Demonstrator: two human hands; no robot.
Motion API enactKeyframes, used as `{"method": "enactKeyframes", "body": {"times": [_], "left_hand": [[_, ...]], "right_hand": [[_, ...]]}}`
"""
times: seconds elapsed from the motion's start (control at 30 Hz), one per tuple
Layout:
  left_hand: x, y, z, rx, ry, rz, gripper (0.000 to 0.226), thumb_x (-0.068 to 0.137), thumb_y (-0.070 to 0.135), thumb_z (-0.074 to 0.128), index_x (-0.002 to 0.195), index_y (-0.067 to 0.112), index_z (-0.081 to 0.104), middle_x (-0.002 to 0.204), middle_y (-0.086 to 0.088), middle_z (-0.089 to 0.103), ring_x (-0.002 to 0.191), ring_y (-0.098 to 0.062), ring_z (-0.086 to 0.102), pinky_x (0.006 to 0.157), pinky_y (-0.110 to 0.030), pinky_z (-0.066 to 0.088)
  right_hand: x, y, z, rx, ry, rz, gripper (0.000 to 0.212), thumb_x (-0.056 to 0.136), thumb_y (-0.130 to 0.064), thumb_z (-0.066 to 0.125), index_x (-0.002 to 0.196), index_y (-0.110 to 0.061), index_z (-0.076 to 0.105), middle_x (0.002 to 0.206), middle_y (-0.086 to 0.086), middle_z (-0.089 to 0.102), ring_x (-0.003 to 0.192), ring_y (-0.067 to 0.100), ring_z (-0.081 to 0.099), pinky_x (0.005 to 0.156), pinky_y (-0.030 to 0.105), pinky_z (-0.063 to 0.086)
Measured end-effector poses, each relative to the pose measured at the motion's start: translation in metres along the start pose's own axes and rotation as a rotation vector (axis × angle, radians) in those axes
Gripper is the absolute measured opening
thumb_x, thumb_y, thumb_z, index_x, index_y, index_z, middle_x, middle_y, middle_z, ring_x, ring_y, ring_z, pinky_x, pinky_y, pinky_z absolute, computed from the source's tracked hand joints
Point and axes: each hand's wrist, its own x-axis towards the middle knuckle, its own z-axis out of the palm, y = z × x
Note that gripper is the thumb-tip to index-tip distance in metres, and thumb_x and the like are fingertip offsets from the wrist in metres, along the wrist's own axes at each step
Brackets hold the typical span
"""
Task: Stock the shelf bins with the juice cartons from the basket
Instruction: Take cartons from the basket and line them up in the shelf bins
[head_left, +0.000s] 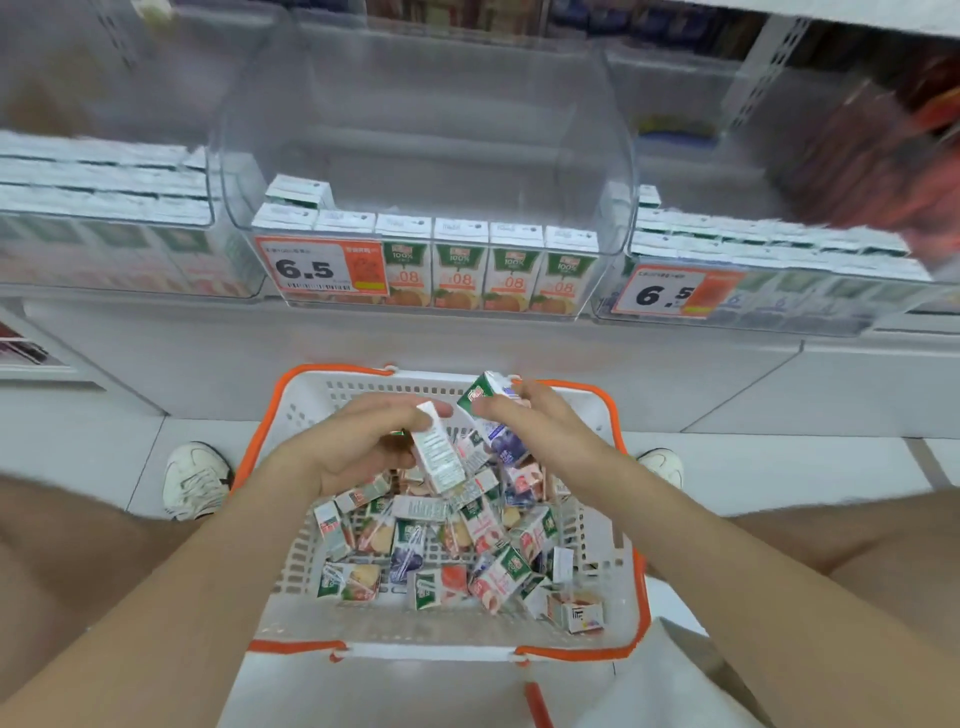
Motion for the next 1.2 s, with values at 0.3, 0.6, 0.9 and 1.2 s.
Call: {"method": "enactKeyframes", "body": {"times": [0.3,0.6,0.9,1.2], "left_hand": [[-0.033,0.072,0.039,0.115,0.134,0.371,0.074,0.072,0.060,0.084,0.115,0.000,0.076,0.111,-0.025,0.076,0.089,-0.027,0.073,0.074,-0.035,0.063],[-0.062,0.133,0.100,0.346,0.077,0.531,0.029,0.085,0.030,0.081,0.105,0.010,0.077,0.104,-0.013,0.080,0.100,-0.031,0.078,0.081,-0.033,0.064],[-0.050,0.168,0.139,0.867,0.182,0.724,0.053,0.073,0.076,0.074,0.097,0.029,0.074,0.092,-0.004,0.071,0.086,-0.028,0.066,0.082,-0.048,0.057],[0.008,0.152,0.150,1.583,0.212,1.059,0.054,0.082,0.075,0.067,0.101,0.025,0.070,0.146,0.008,0.047,0.128,-0.020,0.049,0.096,-0.044,0.049]], "right_hand": [[-0.048,-0.069,-0.022,-0.011,0.303,-0.399,0.033,0.090,-0.029,0.076,0.093,0.001,0.064,0.081,0.029,0.065,0.060,0.038,0.071,0.050,0.043,0.057],[-0.090,-0.106,-0.051,-0.163,0.570,-0.625,0.024,0.081,-0.041,0.061,0.102,-0.030,0.061,0.073,-0.005,0.071,0.067,0.018,0.066,0.066,0.045,0.057],[-0.087,-0.123,-0.139,-0.439,0.726,-0.668,0.016,0.102,-0.031,0.060,0.114,-0.021,0.059,0.079,-0.004,0.069,0.069,0.006,0.064,0.058,0.020,0.042],[-0.006,-0.126,-0.221,-0.887,0.783,-0.676,0.037,0.101,-0.007,0.062,0.137,-0.008,0.053,0.130,0.015,0.056,0.116,0.038,0.053,0.094,0.044,0.042]]}}
